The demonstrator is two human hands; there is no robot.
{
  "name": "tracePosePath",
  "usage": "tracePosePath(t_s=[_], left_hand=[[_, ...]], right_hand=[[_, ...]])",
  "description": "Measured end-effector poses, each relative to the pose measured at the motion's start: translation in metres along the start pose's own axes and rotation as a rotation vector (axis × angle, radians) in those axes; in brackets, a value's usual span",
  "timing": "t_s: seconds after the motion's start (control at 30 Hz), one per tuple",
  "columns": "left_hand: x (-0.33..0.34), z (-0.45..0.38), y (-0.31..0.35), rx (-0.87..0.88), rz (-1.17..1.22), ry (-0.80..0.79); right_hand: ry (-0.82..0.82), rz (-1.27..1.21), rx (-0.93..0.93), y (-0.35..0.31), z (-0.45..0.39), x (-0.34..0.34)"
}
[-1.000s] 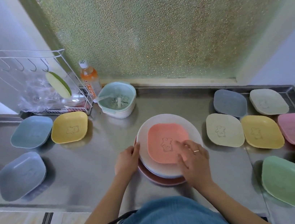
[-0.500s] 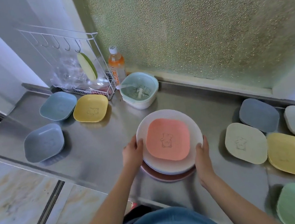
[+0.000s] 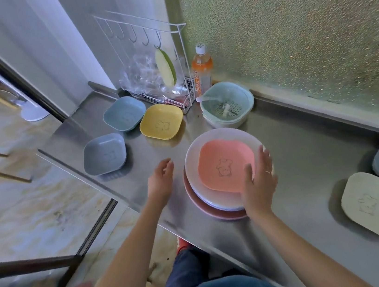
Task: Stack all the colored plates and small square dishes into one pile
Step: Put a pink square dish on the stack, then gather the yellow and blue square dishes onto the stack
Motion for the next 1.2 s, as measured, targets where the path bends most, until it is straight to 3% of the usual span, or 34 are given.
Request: tracePosePath(t_s=[0.1, 0.23, 0.43, 0.63, 0.9, 1.2], left_hand=[[-0.053, -0.021, -0.01, -0.037, -0.027, 0.19], [-0.123, -0.048, -0.029, -0.184, -0.004, 0.403], [-0.199, -0.105, -0.034, -0.131, -0.411, 0.366], [-0.212, -0.151, -0.063, -0.242, -0.407, 0.196], [-0.197, -0.167, -0.071, -0.184, -0.269, 0.145], [-0.165, -0.15, -0.032, 0.011, -0.074, 0.109]], right_hand=[[0.035, 0.113, -0.31, -0.071, 0.016, 0.016], [-0.192, 0.168, -0.475, -0.14, 0.017, 0.08], [-0.43, 0.53, -0.532, -0.193, -0.015, 0.185], [-0.547, 0.719, -0.396, -0.183, -0.032, 0.239], [-0.388, 0.708, -0.381, -0.193, -0.042, 0.234], [-0.014, 0.319, -0.362, -0.202, -0.038, 0.146]])
Point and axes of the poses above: each hand's wrist, its own z-axis away from the middle knuckle, its own x-axis out of the palm, y = z × x, the point moved 10 cm from there along -z, towards the middle knuckle, and after that the axes turned 7 degrees about z, right-handed, at the moved point
